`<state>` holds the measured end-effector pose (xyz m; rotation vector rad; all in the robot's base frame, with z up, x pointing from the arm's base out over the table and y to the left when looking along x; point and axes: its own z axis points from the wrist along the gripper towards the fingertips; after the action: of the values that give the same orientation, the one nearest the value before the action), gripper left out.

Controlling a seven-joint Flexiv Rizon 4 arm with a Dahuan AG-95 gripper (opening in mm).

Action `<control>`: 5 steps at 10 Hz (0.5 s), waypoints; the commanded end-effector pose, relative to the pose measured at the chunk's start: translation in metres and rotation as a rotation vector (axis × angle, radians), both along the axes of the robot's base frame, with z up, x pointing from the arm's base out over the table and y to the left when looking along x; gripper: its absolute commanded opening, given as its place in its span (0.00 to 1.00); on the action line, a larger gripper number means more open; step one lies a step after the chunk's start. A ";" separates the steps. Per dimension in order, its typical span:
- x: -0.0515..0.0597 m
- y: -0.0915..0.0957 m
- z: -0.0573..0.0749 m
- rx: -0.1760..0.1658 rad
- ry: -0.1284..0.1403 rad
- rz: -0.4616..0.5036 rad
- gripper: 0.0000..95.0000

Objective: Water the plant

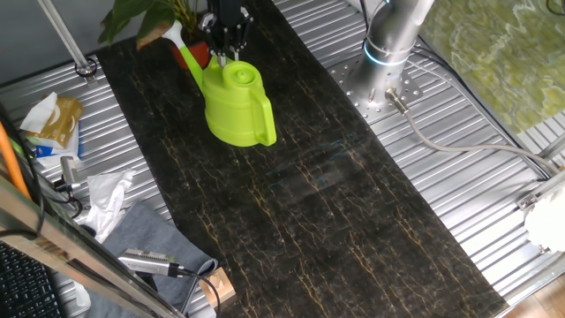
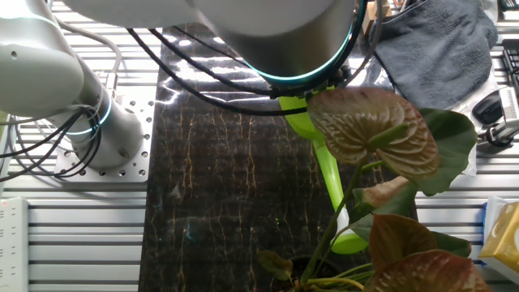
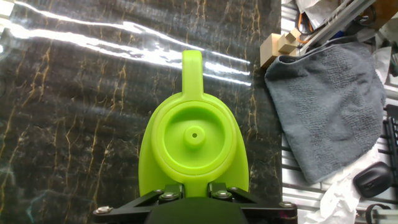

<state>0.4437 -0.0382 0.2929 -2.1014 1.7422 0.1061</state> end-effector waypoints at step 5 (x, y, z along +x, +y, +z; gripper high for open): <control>-0.005 -0.003 -0.002 0.005 -0.004 -0.010 0.00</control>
<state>0.4378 -0.0410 0.2916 -2.0869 1.7467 0.1028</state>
